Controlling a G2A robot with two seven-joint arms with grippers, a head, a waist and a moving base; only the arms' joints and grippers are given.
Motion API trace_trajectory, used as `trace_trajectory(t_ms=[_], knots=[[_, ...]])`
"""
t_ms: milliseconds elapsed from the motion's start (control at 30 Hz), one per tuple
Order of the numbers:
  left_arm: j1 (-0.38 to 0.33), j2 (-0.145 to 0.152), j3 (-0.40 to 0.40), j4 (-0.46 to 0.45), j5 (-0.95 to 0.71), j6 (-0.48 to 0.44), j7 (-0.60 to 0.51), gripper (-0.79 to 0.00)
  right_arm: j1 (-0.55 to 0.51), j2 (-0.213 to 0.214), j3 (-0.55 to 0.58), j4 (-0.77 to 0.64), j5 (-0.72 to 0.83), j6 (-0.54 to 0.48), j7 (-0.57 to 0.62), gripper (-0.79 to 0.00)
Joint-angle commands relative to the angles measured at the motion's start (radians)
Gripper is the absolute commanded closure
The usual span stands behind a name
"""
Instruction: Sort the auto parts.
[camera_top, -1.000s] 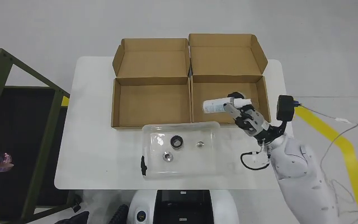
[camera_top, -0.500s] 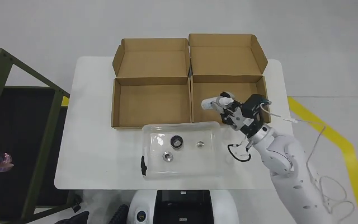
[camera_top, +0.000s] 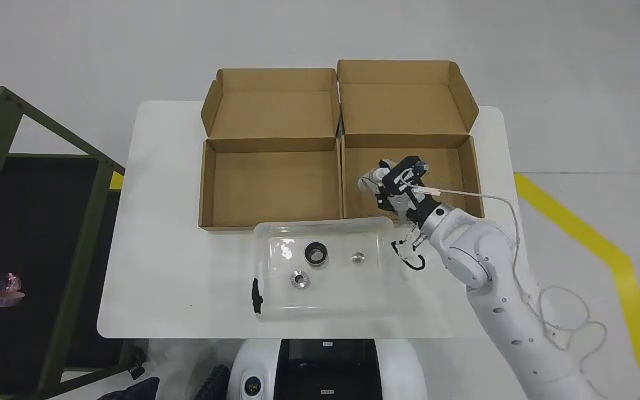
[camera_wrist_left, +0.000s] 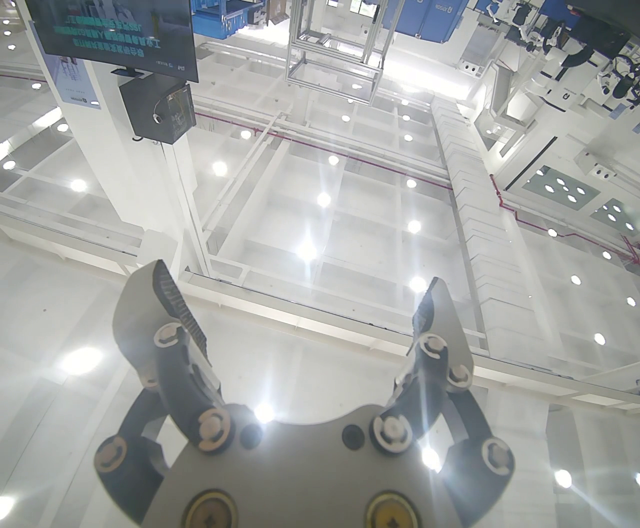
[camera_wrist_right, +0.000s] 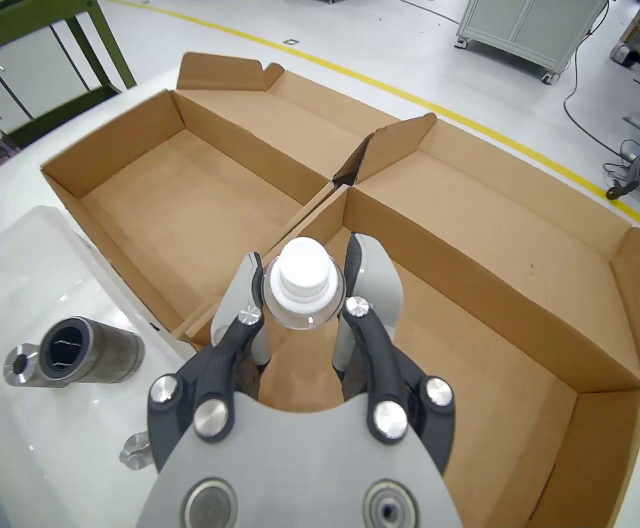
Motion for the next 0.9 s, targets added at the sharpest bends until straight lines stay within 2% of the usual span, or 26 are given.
trace_trajectory(t_ms=[0, 333, 367, 400, 500, 567, 633, 767, 800, 867], knots=[[0.0, 0.0, 0.0, 0.0, 0.0, 0.0, 0.0, -0.785, 0.026, -0.004, -0.02, 0.032, -0.012, 0.001, 0.016, 0.0], [0.0, 0.0, 0.0, 0.0, 0.0, 0.0, 0.0, -0.785, 0.128, -0.028, -0.088, 0.155, -0.016, 0.027, 0.045, -0.003], [0.0, 0.0, 0.0, 0.0, 0.0, 0.0, 0.0, -0.785, 0.135, -0.03, -0.091, 0.163, -0.012, 0.028, 0.047, -0.074], [0.0, 0.0, 0.0, 0.0, 0.0, 0.0, 0.0, -0.785, 0.141, -0.031, -0.093, 0.173, -0.007, 0.028, 0.05, -0.209], [0.0, 0.0, 0.0, 0.0, 0.0, 0.0, 0.0, -0.785, 0.158, -0.036, -0.102, 0.193, 0.001, 0.026, 0.064, -0.379], [0.0, 0.0, 0.0, 0.0, 0.0, 0.0, 0.0, -0.785, 0.166, -0.039, -0.106, 0.204, 0.005, 0.024, 0.065, -0.453], [0.0, 0.0, 0.0, 0.0, 0.0, 0.0, 0.0, -0.785, 0.171, -0.041, -0.109, 0.212, 0.007, 0.023, 0.067, -0.6], [0.0, 0.0, 0.0, 0.0, 0.0, 0.0, 0.0, -0.785, 0.173, -0.044, -0.11, 0.221, 0.014, 0.024, 0.069, -0.76], [0.0, 0.0, 0.0, 0.0, 0.0, 0.0, 0.0, -0.785, 0.173, -0.044, -0.106, 0.218, 0.019, 0.023, 0.066, -0.785], [0.0, 0.0, 0.0, 0.0, 0.0, 0.0, 0.0, -0.785, 0.165, -0.042, -0.092, 0.199, 0.024, 0.018, 0.063, -0.785]])
